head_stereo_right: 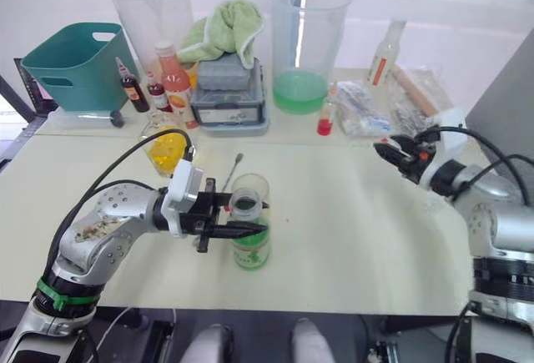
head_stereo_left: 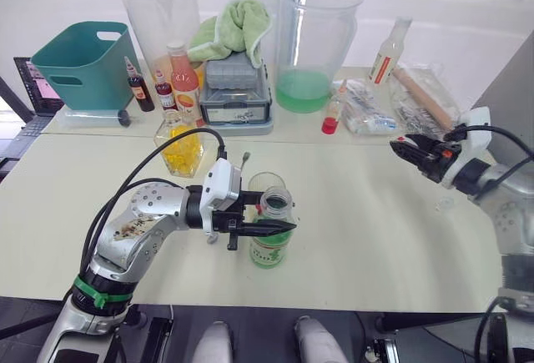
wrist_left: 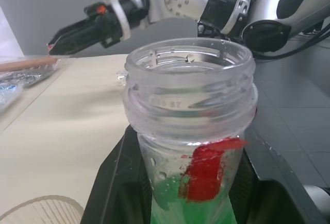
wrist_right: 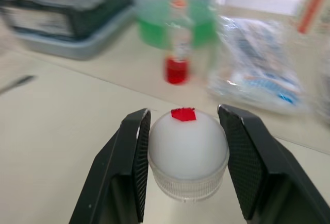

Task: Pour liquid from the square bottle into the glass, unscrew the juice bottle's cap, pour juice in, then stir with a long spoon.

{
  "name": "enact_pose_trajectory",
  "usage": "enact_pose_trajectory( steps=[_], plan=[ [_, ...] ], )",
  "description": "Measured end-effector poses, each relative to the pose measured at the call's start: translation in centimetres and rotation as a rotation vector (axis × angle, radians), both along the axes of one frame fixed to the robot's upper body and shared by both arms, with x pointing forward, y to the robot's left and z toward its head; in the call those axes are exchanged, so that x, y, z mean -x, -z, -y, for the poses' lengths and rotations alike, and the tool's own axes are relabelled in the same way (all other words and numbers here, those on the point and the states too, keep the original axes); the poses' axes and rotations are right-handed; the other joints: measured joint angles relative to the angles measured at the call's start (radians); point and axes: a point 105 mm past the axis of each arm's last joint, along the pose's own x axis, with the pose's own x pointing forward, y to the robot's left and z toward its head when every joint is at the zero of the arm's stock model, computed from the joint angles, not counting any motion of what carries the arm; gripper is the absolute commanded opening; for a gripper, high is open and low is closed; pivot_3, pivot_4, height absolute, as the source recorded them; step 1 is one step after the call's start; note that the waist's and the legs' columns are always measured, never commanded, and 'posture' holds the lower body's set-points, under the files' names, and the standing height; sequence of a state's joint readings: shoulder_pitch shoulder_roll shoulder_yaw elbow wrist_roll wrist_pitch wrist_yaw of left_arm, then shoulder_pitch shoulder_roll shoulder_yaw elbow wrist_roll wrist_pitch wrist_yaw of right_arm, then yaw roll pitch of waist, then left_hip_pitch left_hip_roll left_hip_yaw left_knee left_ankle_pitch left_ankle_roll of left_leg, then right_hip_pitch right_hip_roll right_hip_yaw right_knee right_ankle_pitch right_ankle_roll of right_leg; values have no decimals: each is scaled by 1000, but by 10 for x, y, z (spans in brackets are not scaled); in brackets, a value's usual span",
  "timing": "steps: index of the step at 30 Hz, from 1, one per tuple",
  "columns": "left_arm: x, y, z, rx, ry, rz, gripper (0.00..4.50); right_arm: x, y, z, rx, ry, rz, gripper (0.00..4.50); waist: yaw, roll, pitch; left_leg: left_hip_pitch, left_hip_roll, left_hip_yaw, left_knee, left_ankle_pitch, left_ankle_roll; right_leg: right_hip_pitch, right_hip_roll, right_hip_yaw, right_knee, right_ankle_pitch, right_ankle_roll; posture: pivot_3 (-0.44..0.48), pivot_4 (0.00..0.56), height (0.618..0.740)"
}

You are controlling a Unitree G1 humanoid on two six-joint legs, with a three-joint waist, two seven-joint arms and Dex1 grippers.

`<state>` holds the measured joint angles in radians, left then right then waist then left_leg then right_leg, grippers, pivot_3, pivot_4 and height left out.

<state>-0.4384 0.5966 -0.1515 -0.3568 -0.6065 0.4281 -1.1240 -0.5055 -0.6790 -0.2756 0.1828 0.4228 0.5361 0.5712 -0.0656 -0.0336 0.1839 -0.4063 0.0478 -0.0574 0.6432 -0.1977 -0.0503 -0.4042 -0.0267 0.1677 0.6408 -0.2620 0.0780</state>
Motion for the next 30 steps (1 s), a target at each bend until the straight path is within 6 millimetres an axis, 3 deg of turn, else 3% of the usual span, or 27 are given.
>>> enact_pose_trajectory(
  steps=[3,9,17,21,22,27,30],
  plan=[
    [1,-1,0,-3,-3,-2,1418,-7,28,5,-8,99,-71,1656,-2,1,0,0,0,0,0,0,0,-1,0,1,0,0,0,0,150,728],
    [1,-1,-1,-11,-16,-5,1418,-17,51,14,-27,216,-109,1656,-6,1,0,0,0,0,0,0,0,0,0,1,0,0,0,0,150,728],
    [1,-1,-1,-11,-20,-3,1418,-26,74,29,-25,325,-168,1656,-8,1,0,0,0,0,0,0,0,0,0,1,1,0,0,0,150,728],
    [1,-1,-2,-16,-21,0,1418,-29,73,28,-32,326,-158,1656,-8,1,0,0,0,0,0,0,0,0,0,1,1,0,0,0,150,728],
    [2,-1,-2,-18,-21,1,1418,-30,72,28,-32,322,-157,2647,-8,1,0,0,0,0,0,0,0,0,0,1,1,0,0,0,150,728],
    [2,-1,-3,-28,-17,5,1418,-30,69,26,-32,308,-145,4303,-10,1,0,0,0,0,0,0,0,0,0,1,1,0,0,0,150,728],
    [3,-2,-4,-30,-15,4,1418,-30,51,20,-31,285,-98,4480,-10,1,0,0,0,0,0,0,0,0,0,1,1,0,0,0,150,728]
  ],
)
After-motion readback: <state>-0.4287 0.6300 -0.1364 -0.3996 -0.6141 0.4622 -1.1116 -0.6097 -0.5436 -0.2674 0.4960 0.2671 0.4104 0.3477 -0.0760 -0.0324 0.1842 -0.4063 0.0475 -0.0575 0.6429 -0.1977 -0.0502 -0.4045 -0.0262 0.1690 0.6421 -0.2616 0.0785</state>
